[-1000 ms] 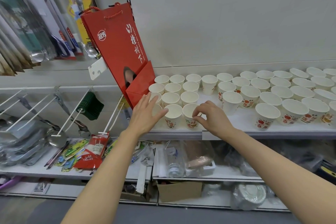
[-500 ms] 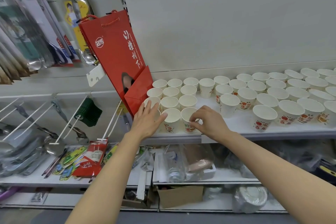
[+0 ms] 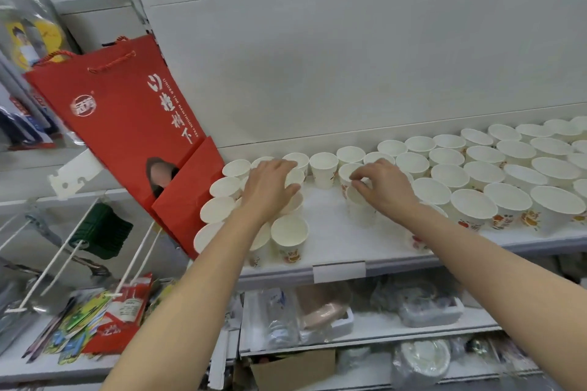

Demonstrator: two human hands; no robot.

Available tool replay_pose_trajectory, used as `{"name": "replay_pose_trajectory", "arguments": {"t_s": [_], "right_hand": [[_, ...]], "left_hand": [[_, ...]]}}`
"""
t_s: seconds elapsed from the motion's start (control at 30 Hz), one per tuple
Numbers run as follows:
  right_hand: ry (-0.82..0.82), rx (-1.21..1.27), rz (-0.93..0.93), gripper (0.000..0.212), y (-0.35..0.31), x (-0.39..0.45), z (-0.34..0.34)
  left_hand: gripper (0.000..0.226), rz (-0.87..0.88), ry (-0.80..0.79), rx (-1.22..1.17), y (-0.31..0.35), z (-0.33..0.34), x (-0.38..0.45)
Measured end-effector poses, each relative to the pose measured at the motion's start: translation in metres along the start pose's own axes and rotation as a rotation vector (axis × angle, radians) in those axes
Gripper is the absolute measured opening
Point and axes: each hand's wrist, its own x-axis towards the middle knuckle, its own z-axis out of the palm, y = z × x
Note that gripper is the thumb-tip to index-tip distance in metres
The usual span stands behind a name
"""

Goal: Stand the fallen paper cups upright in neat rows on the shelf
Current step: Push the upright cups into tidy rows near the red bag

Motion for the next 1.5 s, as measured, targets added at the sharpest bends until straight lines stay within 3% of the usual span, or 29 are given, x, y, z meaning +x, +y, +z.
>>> {"name": "replay_pose_trajectory", "arguments": {"t_s": [0.3, 0.53, 0.6, 0.67, 0.73, 0.8, 0.93, 1.1, 1.2, 1.37, 1.5], "right_hand": [[-0.267, -0.088, -0.234, 0.025, 0.040, 0.044, 0.018], [-0.326, 0.061, -0.321, 0.023, 0.056, 0.049, 0.019], [-0.273, 0.111, -0.310, 0.027, 0.063, 0.051, 0.011], [-0.157, 0.108, -0.258, 0.017, 0.077, 0.055, 0.003], [-0.085, 0.070, -0.169, 0.010, 0.089, 0.060, -0.004], [-0.058, 0.041, -0.121, 0.011, 0.096, 0.065, -0.006], [-0.094, -0.005, -0.114, 0.016, 0.091, 0.078, -0.002], [-0.302, -0.151, -0.152, 0.032, 0.070, 0.101, 0.017], [-0.324, -0.219, -0.147, 0.026, 0.064, 0.110, 0.027], [-0.308, -0.214, -0.117, 0.009, 0.063, 0.114, 0.025], [-0.263, -0.235, -0.106, 0.010, 0.064, 0.114, 0.023]], "left_hand": [[0.034, 0.001, -0.159, 0.198, 0.035, 0.052, 0.095], [0.029, 0.006, -0.150, 0.179, 0.044, 0.062, 0.108], [0.030, 0.025, -0.079, 0.077, 0.047, 0.056, 0.108], [0.027, 0.112, -0.001, 0.009, 0.050, 0.048, 0.105], [0.026, 0.202, -0.022, 0.005, 0.053, 0.039, 0.103], [0.028, 0.180, -0.075, 0.041, 0.052, 0.037, 0.104], [0.036, 0.070, -0.129, 0.097, 0.038, 0.044, 0.109], [0.033, 0.101, -0.230, 0.243, 0.041, 0.050, 0.121], [0.018, 0.099, -0.245, 0.253, 0.042, 0.057, 0.124], [0.019, 0.134, -0.213, 0.223, 0.037, 0.066, 0.130], [0.020, 0.132, -0.196, 0.193, 0.030, 0.060, 0.134]]}}
